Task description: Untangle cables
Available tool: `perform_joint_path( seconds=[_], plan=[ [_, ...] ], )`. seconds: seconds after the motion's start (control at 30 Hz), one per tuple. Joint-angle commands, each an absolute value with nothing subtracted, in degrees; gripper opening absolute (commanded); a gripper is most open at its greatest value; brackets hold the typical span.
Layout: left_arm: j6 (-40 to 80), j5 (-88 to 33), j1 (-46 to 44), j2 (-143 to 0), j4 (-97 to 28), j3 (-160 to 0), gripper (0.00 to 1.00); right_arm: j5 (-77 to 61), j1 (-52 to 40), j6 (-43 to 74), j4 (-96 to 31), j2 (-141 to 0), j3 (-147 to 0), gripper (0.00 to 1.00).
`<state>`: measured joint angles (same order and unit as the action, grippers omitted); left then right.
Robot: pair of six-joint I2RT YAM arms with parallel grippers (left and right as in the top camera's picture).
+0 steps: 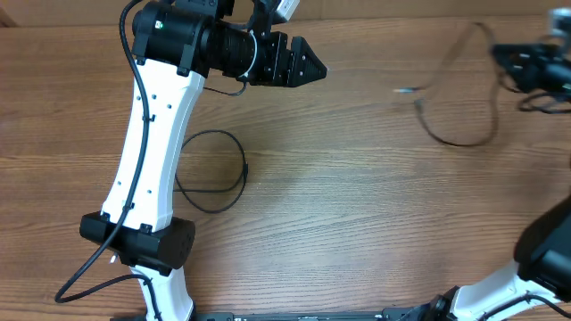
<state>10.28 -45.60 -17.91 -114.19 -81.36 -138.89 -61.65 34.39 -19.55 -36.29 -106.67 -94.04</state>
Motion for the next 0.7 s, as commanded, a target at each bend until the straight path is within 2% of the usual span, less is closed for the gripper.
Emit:
perform_joint_path(
  seconds=[0.0, 0.37, 0.4, 0.43, 0.47, 0.57, 0.67],
  plan=[
    [8.8, -46.1, -17.7, -114.3, -81.9, -139.1, 0.71, -53.0, 40.6, -19.7, -35.2, -105.1, -94.2, 0.04],
    [9.1, -46.1, -17.7, -114.3, -83.3, -139.1, 0.7, -34.0, 58.3, -19.7, -27.8, -105.2, -94.2, 0.04],
    [9.1, -46.1, -17.7, -114.3, -83.4, -139.1, 0.7, -32.4, 59.4, -19.2, -26.7, -105.4, -94.2, 0.14],
    [9.1, -46.1, -17.7, -114.3, -83.4, -139.1, 0.7, -31.7, 60.1, -18.2, -25.8, -105.6, -94.2, 0.61],
    [9.1, -46.1, -17.7, -114.3, -83.6, -139.1, 0.7, -31.4, 61.0, -16.3, -24.7, -105.8, -94.2, 1.0],
    [9.1, -46.1, -17.7, -114.3, -84.1, -139.1, 0.71, -33.0, 62.5, -9.5, -21.8, -105.9, -94.2, 1.0],
    [9.0, -46.1, -17.7, -114.3, -84.9, -139.1, 0.72, -44.3, 62.7, -8.5, -19.9, -105.9, -94.2, 1.0]
  ],
)
